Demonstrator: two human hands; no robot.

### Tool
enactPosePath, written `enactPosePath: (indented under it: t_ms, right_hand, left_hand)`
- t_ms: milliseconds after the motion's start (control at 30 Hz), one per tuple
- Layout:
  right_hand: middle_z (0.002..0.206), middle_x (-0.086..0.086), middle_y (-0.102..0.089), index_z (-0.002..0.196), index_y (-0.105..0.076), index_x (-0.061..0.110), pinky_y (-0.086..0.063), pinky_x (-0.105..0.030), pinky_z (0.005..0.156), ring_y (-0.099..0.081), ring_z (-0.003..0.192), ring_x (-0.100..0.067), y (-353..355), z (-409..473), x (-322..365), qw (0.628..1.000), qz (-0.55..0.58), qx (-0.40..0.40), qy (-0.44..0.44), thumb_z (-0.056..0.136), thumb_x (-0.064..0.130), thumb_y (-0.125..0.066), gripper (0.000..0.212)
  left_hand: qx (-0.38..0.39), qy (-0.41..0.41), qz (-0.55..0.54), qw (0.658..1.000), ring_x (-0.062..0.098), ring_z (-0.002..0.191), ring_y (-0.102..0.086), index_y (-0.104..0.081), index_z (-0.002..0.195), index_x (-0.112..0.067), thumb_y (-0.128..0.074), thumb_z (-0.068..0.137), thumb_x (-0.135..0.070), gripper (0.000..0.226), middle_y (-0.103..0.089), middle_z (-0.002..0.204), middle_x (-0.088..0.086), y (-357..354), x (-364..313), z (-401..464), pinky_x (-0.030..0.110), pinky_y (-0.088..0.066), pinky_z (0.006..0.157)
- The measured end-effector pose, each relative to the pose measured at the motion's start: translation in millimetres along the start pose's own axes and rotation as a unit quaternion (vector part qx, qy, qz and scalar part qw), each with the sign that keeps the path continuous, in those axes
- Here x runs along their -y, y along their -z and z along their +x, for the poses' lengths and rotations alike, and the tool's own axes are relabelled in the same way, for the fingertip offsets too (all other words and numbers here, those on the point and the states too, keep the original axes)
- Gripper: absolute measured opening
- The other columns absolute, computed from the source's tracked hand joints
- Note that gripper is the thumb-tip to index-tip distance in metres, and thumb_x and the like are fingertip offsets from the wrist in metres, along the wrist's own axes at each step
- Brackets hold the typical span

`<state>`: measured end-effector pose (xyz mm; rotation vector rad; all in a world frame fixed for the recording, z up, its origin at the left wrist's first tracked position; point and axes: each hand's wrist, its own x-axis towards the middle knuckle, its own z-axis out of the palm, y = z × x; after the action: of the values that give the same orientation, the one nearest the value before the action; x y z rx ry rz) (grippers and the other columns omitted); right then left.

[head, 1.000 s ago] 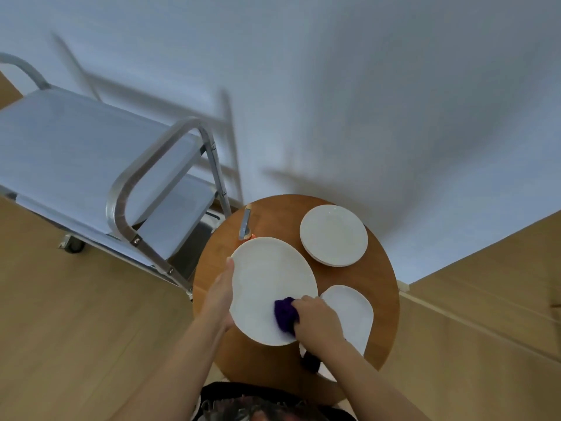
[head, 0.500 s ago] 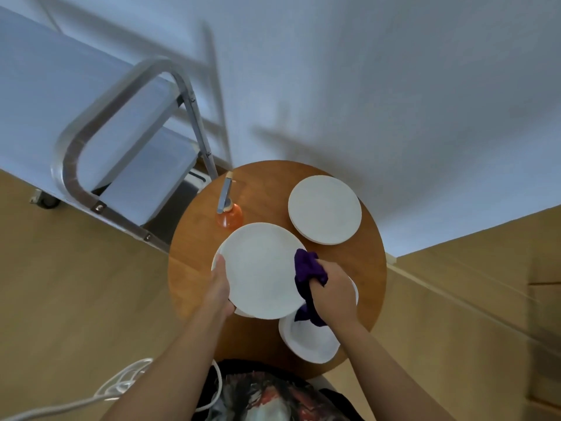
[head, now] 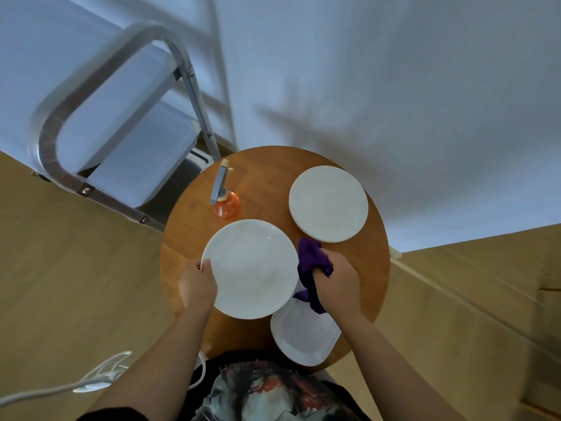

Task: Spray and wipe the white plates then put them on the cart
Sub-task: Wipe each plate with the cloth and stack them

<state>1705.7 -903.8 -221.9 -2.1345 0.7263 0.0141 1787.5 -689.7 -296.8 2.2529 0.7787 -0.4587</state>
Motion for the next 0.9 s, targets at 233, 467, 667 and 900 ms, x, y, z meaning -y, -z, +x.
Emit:
enactPosePath:
  t_ms: [233,467,667,900]
  right_hand:
    - [0.081,0.001,-0.060,0.096,-0.065,0.008,-0.039,-0.012,0.064,-0.054,0.071,-0.011,-4,3,2,1.000,0.017,0.024,-0.010,0.092,0.010,-0.055,0.011]
    - [0.065,0.000,-0.056,0.072,-0.056,0.013,-0.039,-0.015,0.055,-0.050,0.058,-0.009,6,20,1,0.995,0.082,-0.019,-0.045,0.092,0.014,-0.056,0.020]
    - [0.069,0.001,-0.059,0.078,-0.058,0.015,-0.041,-0.019,0.058,-0.054,0.064,-0.012,20,48,-8,0.990,0.102,-0.036,-0.089,0.092,0.022,-0.057,0.016]
    - [0.069,-0.003,-0.057,0.074,-0.055,0.017,-0.039,-0.021,0.057,-0.051,0.062,-0.014,25,64,-21,0.981,0.135,-0.052,-0.132,0.093,0.019,-0.056,0.019]
  left_hand:
    - [-0.017,-0.012,0.122,0.992,0.031,0.117,-0.047,-0.059,0.124,-0.012,-0.045,0.098,-0.026,0.033,-0.052,0.130,0.012,-2,-6,4,0.047,-0.044,0.098]
    - [0.022,-0.203,0.166,0.965,0.025,0.123,-0.045,-0.050,0.133,-0.019,-0.057,0.093,-0.029,0.042,-0.051,0.133,0.006,-24,-50,-5,0.042,-0.036,0.106]
    - [0.175,-0.217,0.147,0.949,0.014,0.078,-0.056,-0.059,0.094,-0.012,-0.054,0.096,-0.028,0.017,-0.066,0.099,0.009,-90,-130,-14,0.025,-0.043,0.071]
    - [0.204,-0.211,0.287,0.912,0.021,0.082,-0.059,-0.061,0.108,-0.003,-0.057,0.095,-0.029,0.029,-0.066,0.104,0.012,-134,-159,4,0.027,-0.047,0.071]
